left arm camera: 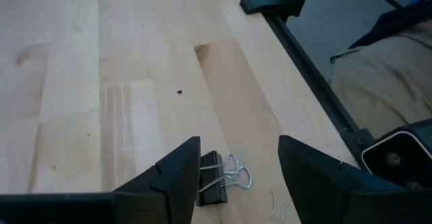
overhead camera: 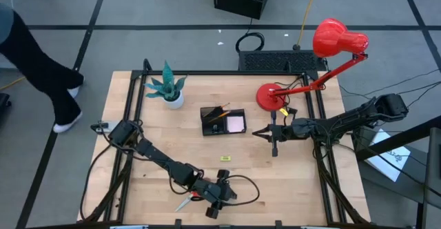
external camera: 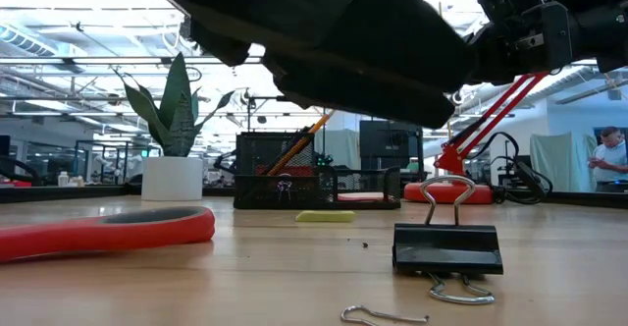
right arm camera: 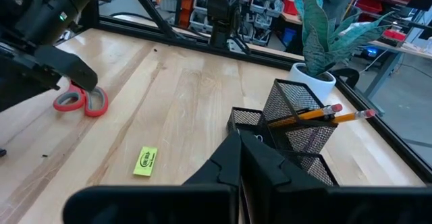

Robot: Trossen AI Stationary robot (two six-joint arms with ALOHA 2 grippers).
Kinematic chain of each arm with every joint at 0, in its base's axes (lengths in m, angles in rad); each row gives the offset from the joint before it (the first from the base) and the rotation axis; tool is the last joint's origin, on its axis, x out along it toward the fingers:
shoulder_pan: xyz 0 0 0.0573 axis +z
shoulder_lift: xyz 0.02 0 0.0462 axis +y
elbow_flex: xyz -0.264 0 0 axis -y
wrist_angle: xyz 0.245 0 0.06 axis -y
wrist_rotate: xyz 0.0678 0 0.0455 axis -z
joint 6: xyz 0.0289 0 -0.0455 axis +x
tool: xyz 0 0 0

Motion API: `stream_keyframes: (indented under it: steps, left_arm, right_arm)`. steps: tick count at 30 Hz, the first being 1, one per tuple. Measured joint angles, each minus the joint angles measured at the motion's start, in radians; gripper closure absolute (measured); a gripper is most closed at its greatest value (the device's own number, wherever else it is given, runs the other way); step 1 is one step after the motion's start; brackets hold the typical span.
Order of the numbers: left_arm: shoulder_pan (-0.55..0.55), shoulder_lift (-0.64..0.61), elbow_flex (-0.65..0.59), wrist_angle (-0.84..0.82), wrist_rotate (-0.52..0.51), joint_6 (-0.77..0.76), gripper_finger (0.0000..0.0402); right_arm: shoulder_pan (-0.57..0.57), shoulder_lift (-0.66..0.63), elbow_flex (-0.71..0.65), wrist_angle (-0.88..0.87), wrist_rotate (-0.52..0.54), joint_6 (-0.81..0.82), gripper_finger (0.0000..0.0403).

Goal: Pick and place office supplies into organizer
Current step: Put the black binder clip into the black desk organizer

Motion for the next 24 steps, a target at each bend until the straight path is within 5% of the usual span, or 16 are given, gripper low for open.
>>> stream_keyframes:
  steps: [24]
  left_arm:
    - [0.024, 0.086, 0.000, 0.018, 0.065, -0.001, 0.0195]
  right_arm:
    - [0.000, 0.000, 0.001, -0.011, 0.002, 0.013, 0.0403]
